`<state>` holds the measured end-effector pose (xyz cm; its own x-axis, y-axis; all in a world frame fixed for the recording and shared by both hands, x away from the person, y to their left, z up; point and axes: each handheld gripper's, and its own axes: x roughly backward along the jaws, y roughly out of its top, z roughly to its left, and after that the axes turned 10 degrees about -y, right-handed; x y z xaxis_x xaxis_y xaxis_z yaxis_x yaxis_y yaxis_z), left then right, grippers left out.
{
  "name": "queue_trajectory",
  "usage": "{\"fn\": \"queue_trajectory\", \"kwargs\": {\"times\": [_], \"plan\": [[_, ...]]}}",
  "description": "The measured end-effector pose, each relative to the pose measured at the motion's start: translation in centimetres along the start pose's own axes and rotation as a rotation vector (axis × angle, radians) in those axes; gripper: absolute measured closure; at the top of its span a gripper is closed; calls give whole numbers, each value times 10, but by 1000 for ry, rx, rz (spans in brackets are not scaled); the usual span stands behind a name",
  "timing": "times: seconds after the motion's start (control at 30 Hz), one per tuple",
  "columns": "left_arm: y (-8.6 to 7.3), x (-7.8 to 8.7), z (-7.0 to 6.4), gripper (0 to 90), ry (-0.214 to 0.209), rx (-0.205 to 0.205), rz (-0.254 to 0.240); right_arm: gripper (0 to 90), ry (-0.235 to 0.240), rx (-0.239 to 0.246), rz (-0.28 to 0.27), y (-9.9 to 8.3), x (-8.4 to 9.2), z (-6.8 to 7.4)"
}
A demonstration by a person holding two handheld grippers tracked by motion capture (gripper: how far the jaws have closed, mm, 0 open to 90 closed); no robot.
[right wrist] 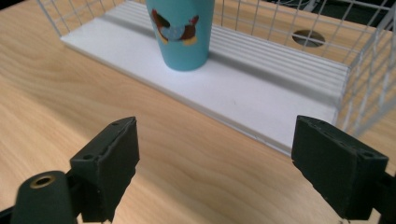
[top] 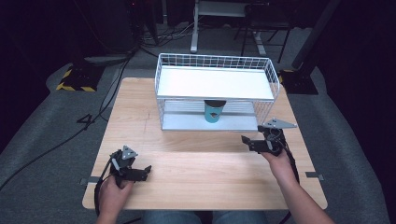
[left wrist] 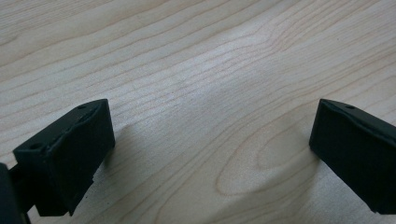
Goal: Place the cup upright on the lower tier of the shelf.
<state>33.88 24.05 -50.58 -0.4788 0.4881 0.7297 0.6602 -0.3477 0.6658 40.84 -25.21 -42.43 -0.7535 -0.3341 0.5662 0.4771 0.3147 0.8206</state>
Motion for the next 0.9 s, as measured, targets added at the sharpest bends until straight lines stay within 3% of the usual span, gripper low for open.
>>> {"fn": "queue_trajectory", "kwargs": {"times": [0.13,0.4,0.5,0.73,0.83,0.9], "plan": [[0,0,0,5,0,0,0,155,14,-16,0,-10,11,-6],[0,0,0,5,0,1,0,157,31,9,1,-36,30,-16],[0,0,0,5,0,1,-1,157,64,14,10,-48,36,-20],[0,0,0,5,0,1,-1,157,67,14,3,-68,42,-22],[-1,0,0,5,2,-1,0,156,45,1,-11,-83,43,-23],[-1,1,-1,5,-2,0,3,156,41,12,8,-88,42,-23]]}}
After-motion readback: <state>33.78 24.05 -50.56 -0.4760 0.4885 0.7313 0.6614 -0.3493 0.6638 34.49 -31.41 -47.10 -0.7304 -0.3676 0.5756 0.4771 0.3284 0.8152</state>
